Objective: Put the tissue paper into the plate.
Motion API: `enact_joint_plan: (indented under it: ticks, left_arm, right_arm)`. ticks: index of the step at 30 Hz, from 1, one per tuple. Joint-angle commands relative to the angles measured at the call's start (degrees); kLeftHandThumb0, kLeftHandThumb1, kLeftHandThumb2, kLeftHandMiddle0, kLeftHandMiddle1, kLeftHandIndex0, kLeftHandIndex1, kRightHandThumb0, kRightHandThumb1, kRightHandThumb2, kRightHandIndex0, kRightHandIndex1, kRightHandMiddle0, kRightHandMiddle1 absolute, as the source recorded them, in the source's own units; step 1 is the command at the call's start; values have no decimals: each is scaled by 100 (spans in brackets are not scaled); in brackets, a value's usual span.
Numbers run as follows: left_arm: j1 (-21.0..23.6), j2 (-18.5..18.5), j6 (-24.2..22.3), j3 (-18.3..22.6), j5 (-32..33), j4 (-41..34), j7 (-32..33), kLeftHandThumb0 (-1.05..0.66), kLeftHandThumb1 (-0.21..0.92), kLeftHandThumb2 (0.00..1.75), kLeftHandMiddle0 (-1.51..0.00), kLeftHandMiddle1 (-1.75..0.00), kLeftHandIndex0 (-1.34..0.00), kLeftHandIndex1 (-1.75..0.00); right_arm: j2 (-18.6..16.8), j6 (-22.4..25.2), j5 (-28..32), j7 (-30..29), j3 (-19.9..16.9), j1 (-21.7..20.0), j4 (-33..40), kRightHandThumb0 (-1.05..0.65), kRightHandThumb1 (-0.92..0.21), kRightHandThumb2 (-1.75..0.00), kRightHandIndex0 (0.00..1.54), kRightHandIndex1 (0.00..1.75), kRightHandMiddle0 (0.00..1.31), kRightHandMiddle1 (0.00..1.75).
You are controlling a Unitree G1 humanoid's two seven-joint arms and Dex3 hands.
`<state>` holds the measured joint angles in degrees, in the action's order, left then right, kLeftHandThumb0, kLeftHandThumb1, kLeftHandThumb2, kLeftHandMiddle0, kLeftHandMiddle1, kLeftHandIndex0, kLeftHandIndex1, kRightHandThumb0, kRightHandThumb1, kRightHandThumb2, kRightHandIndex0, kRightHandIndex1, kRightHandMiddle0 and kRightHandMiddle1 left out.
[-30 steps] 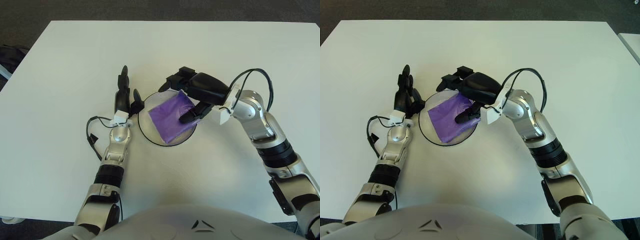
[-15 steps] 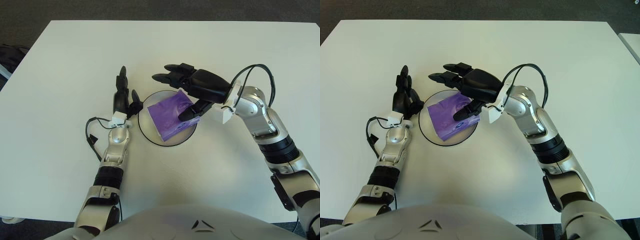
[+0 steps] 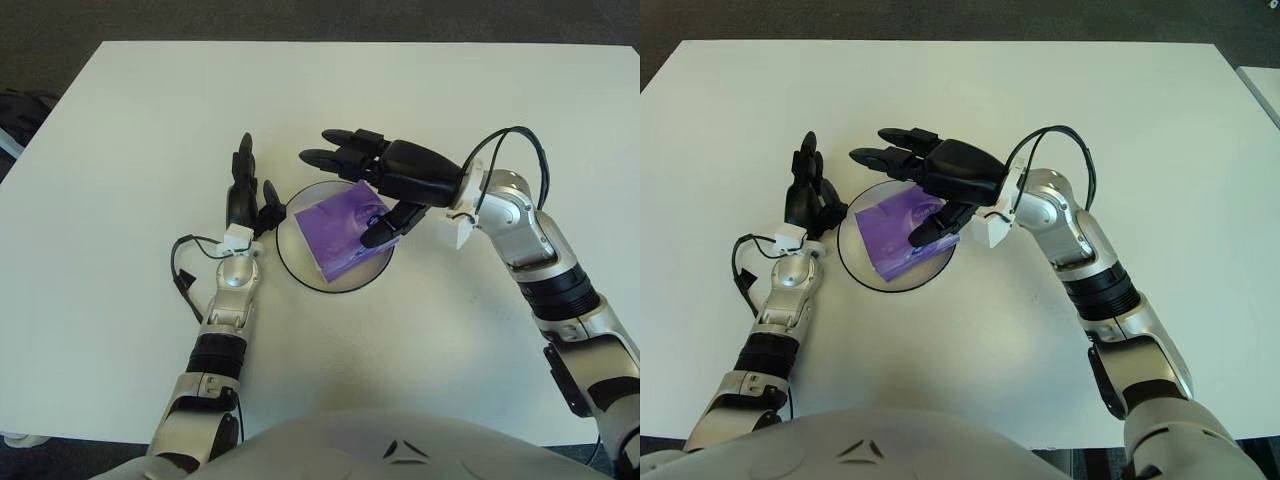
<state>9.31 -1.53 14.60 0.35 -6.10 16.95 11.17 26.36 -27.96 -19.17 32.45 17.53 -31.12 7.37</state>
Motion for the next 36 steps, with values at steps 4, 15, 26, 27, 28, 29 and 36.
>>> enact_joint_plan:
  ticks: [4,15,26,27,28,29,36]
  left_arm:
    - [-535,-56,-176,3,-146,504,48,-90,92,100,-11,-1,0,-26]
    - [-600,66,-308,2,-75,211,62,-87,92,98,-14,-2,0,-35]
    - [-688,126,-298,-2,-72,45,81,-83,92,98,-18,-4,0,-50]
    - [-697,125,-297,-4,-72,30,75,-83,92,99,-18,-4,0,-50]
    - [-704,124,-298,-6,-72,19,68,-82,92,99,-19,-4,0,-50]
    - [-714,123,-301,-7,-72,4,63,-82,92,99,-19,-4,0,-51]
    - [-763,114,-309,-12,-54,-59,18,-82,92,99,-19,-3,0,-52]
  right_arm:
    - [-91,-159,333,-72,-84,-60,-132,-105,-92,-78,0,0,0,0]
    - [-74,-35,1272,219,-429,-550,-1058,-105,-92,-74,0,0,0,0]
    - [-918,432,1785,-1231,-1444,-443,-2547,-105,-92,-57,0,0,0,0]
    - [-1162,525,2040,-1407,-1590,-384,-2557,-105,-92,-58,0,0,0,0]
    - [-1390,576,2310,-1543,-1747,-304,-2584,-104,-92,-64,0,0,0,0]
    - [-1525,595,2477,-1616,-1844,-244,-2598,-103,-92,-71,0,0,0,0]
    - [-2014,350,3113,-1982,-2472,151,-2986,-99,-92,-94,3,2,1,1]
